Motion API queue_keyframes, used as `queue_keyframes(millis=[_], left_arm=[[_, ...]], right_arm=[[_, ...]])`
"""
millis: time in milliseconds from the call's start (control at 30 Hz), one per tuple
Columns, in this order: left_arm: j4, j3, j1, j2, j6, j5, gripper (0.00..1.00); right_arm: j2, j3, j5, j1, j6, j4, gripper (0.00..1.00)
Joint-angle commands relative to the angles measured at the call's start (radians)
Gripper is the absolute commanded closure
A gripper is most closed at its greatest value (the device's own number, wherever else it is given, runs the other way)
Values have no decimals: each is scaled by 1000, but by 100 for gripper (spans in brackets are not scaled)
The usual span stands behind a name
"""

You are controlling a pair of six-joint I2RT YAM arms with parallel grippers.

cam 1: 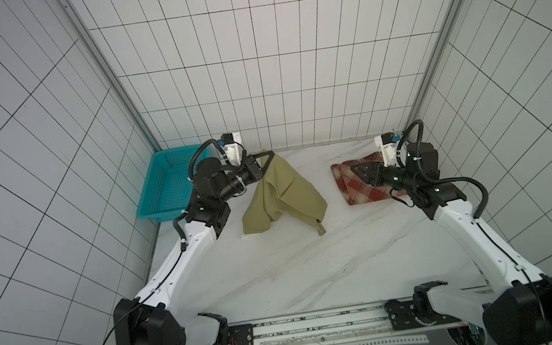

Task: Fold and stack skirts
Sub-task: Place the skirt at the center of the table.

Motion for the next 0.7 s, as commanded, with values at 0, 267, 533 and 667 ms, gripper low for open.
queue_keyframes(millis=[0, 267, 533, 667], left_arm=[[82, -121, -62, -56, -31, -57, 100], [0, -371, -104, -157, -66, -26, 48], [-237, -518, 116, -385, 0, -68, 32], [-308, -526, 204, -313, 51, -87, 29]], right_arm=[[-16, -103, 6, 33, 12, -5, 60], [34, -213, 64, 132, 14, 17, 59], [174, -135, 190, 295, -34, 11, 49], [285, -32, 246, 398, -66, 11, 47]])
